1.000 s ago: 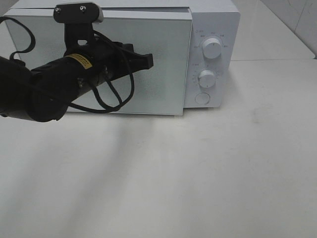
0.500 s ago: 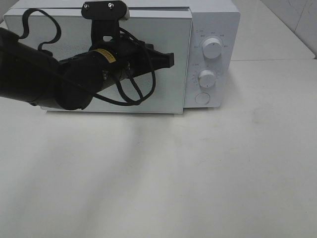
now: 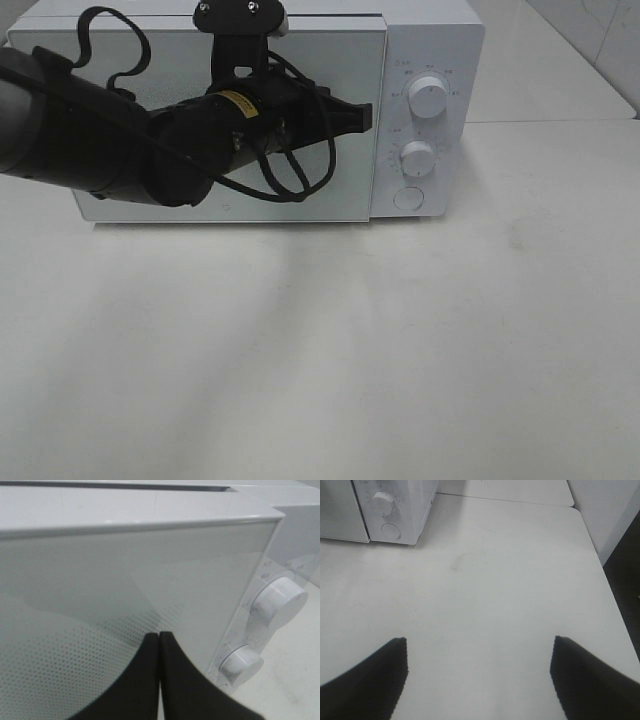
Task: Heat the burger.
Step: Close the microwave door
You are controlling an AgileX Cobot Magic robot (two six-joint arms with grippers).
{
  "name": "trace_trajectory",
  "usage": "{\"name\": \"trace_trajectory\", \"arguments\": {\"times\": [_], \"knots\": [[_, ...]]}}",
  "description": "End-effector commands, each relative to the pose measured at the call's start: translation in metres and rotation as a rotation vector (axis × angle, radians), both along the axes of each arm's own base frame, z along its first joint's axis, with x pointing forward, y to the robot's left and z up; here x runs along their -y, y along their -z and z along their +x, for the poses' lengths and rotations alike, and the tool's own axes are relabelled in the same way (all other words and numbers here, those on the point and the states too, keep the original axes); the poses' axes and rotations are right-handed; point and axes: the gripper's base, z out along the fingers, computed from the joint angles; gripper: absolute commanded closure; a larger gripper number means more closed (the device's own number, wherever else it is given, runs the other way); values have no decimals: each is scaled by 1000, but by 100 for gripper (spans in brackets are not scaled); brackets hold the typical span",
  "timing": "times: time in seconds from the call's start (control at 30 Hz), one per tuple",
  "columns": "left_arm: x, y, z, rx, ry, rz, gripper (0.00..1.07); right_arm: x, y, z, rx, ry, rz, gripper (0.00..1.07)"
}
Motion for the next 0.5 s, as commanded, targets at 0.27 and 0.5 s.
{"name": "trace_trajectory", "arguments": {"times": [0.27,0.5], "knots": [[2,-15,26,62,-120,-85,107,1,0,-4,45,7,6,31],[4,-13,27,34,-111,-78,107,1,0,-4,45,7,6,31]]}}
